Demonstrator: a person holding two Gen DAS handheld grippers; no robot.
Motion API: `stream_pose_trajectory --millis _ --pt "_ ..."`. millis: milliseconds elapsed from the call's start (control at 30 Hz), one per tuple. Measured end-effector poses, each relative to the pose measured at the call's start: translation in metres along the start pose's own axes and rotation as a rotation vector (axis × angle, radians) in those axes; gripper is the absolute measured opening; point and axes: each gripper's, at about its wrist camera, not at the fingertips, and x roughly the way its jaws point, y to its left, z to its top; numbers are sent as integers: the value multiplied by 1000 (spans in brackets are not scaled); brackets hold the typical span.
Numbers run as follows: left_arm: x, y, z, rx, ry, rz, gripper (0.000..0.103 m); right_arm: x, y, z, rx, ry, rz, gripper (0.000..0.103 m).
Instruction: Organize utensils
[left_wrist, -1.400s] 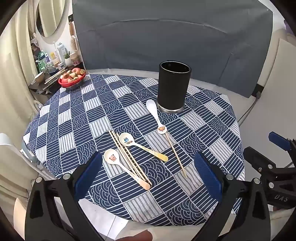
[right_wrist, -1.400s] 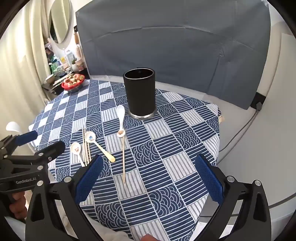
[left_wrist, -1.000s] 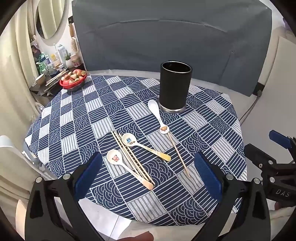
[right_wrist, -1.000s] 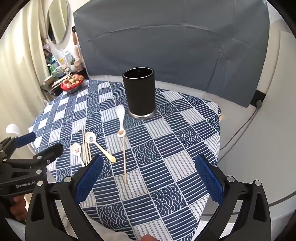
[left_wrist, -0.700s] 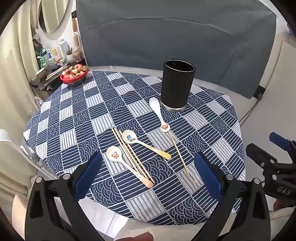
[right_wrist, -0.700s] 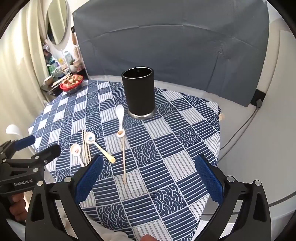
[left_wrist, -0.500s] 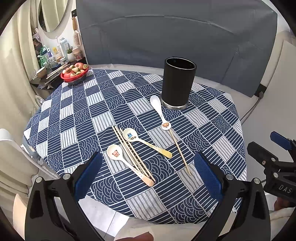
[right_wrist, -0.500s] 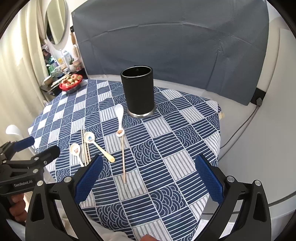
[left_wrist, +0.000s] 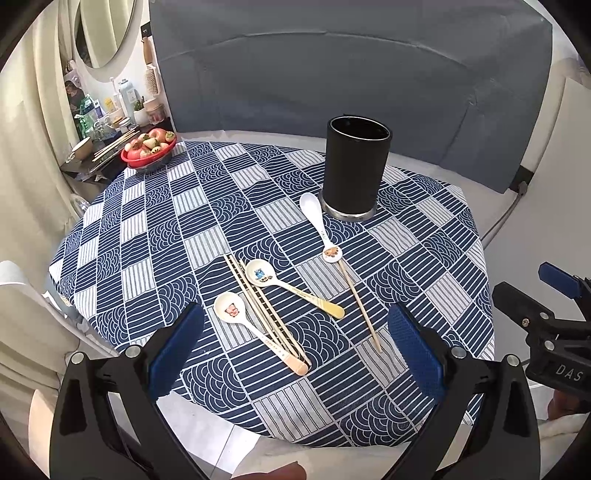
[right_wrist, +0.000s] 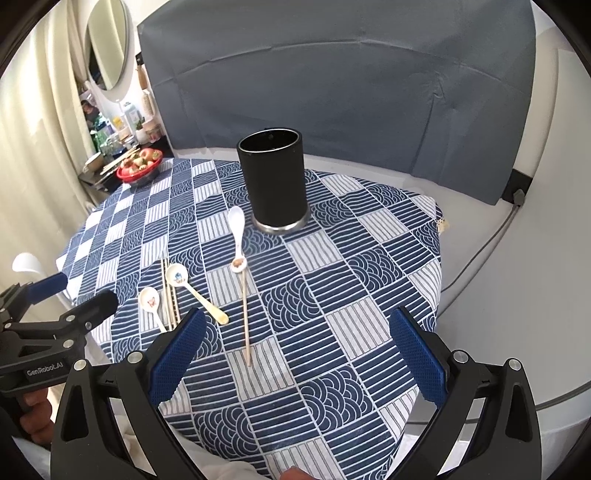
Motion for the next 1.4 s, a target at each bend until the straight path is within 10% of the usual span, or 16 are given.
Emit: stream_pose_trajectory --millis 1400 --pt "7 7 -1 -31 52 -13 97 0 11 -6 -47 16 -21 95"
